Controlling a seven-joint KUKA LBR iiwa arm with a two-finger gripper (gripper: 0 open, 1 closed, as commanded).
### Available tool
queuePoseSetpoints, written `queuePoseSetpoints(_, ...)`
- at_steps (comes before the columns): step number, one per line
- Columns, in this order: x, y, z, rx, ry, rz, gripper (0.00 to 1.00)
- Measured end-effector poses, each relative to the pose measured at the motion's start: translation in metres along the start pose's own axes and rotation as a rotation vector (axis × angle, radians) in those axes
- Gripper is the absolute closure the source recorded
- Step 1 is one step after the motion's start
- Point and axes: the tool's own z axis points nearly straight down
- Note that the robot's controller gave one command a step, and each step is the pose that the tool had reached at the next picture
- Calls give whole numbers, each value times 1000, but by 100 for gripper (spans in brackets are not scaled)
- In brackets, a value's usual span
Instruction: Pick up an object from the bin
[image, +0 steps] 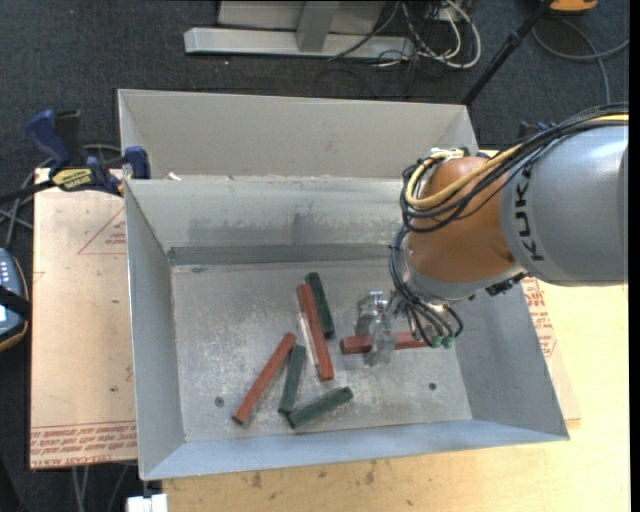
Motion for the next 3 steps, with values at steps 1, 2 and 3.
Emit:
queuePoseSetpoints(1,1,0,-10,0,4,0,100)
queuePoseSetpoints(2,0,0,-18,0,0,1,100)
queuePoseSetpoints(3,-1,0,-21,0,-1,1,100)
